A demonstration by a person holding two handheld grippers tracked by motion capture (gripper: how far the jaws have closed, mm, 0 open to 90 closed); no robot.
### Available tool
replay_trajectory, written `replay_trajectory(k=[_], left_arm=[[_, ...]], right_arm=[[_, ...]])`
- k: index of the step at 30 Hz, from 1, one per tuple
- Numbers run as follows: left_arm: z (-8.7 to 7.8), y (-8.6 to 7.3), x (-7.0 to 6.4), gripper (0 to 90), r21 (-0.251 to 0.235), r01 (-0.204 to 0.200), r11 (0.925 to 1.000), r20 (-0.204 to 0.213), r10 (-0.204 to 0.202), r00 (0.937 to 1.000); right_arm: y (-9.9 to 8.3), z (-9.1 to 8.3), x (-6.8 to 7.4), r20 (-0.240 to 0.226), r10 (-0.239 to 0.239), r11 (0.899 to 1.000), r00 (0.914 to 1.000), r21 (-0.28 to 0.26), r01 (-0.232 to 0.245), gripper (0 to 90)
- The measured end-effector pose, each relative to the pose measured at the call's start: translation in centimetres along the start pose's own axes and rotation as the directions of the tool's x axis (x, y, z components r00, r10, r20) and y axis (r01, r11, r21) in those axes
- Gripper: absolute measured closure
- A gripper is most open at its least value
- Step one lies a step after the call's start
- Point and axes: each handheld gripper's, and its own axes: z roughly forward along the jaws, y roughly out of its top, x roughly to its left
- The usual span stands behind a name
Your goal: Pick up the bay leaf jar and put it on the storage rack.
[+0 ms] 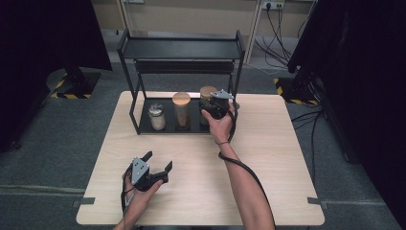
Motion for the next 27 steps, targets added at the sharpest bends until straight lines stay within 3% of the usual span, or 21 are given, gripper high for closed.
replay_trajectory(k=[27], left_arm=[[-0.01, -0.01, -0.11, 10.0, 0.001, -0.005, 1.0, 0.001, 0.005, 1.0]], right_arm=[[-0.62, -0.35, 0.42, 0.009, -0.037, 0.999, 0.9993, -0.008, 0.037, 24.9]])
